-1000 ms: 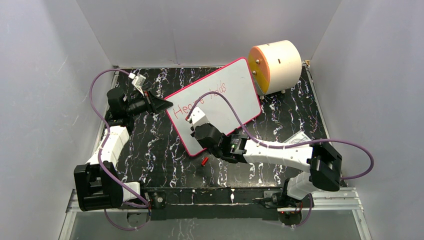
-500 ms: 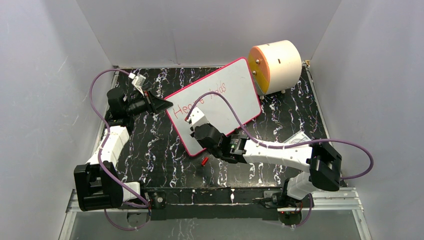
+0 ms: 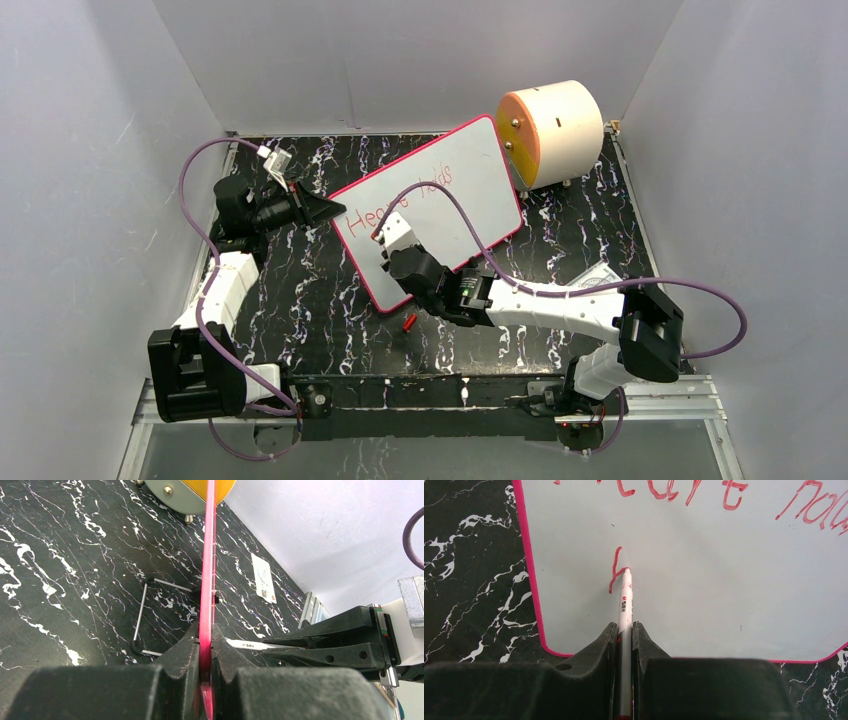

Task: Write a sentence on the whiteboard

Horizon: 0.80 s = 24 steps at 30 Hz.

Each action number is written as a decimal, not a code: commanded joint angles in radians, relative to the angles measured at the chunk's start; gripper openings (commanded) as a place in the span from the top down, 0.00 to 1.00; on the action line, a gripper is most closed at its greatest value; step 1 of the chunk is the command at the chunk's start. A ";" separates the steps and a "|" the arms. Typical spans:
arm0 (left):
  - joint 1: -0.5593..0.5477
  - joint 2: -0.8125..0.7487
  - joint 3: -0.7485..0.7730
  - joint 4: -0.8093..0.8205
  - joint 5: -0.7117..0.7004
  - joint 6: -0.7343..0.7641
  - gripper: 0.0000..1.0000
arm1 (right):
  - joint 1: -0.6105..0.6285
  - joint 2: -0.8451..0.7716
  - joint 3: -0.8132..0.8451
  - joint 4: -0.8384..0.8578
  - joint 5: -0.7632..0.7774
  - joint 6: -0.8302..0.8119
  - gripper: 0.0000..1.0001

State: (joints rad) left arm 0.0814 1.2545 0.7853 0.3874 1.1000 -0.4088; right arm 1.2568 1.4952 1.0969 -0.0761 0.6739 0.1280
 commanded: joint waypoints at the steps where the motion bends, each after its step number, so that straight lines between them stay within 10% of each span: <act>1: -0.008 -0.021 0.005 -0.045 0.012 0.041 1.00 | -0.009 0.013 0.036 0.003 0.043 0.033 1.00; 24: -0.007 -0.023 0.005 -0.047 0.011 0.042 1.00 | -0.010 0.000 0.019 -0.095 0.003 0.094 1.00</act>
State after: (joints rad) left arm 0.0814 1.2545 0.7853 0.3874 1.1000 -0.4084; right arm 1.2560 1.4979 1.0969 -0.1825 0.6544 0.2070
